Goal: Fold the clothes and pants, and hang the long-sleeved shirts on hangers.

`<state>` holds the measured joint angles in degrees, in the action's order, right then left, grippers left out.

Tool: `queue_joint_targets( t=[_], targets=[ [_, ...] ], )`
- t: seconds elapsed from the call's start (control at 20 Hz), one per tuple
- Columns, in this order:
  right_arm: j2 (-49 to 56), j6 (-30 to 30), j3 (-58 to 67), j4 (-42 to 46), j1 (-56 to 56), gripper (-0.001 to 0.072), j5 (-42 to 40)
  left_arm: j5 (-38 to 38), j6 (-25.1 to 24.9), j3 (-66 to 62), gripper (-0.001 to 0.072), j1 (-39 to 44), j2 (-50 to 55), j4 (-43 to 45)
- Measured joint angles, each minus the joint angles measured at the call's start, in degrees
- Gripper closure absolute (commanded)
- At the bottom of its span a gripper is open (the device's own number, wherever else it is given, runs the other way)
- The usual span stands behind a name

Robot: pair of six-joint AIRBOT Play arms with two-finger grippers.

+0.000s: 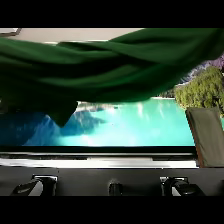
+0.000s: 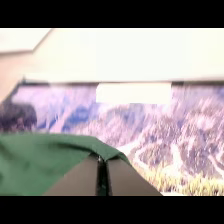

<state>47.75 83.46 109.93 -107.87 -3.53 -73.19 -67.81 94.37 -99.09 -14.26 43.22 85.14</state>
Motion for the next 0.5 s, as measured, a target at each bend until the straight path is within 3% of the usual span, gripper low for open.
queue_joint_targets(
  t=[0.25, 0.5],
  targets=[
    [1.3, -5.8, 1.7, 1.6, 0.2, 0.0684, -1.3, -1.1, 2.3, 0.1, 0.0691, 0.0, -3.4, 4.9],
    [16.5, -8.3, 0.4, 1.6, 0.2, 0.0683, -7.1, -1.5, 0.3, 5.6, 0.0690, 0.0, 6.8, 1.4]
  ],
)
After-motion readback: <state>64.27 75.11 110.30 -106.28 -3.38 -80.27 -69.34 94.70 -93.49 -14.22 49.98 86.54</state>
